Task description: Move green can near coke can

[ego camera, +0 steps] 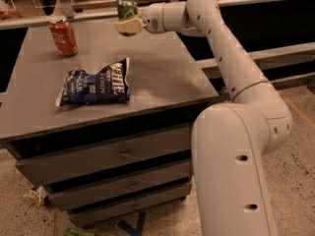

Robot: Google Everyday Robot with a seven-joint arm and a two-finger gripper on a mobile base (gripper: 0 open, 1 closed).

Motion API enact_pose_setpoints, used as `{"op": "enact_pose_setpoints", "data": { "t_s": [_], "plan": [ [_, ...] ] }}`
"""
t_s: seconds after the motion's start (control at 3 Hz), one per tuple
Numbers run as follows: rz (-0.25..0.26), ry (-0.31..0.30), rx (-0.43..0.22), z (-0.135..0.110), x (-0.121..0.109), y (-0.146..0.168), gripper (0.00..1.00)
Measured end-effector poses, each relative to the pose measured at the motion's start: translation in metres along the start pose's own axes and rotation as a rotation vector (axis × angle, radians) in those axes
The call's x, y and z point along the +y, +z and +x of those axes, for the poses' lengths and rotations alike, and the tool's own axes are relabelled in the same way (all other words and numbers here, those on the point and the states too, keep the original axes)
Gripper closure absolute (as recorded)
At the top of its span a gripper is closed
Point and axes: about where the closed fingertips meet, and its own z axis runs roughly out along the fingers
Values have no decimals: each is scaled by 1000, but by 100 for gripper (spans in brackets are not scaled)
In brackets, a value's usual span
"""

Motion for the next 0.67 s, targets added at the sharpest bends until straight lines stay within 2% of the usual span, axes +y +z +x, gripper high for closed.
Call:
{"op": "enact_pose_setpoints", "data": {
  "t_s": [0.33, 0.67],
  "plan": [
    [-67, -18, -1, -12, 18, 19, 100],
    [-116, -28, 10, -13, 35, 36, 100]
  ]
}}
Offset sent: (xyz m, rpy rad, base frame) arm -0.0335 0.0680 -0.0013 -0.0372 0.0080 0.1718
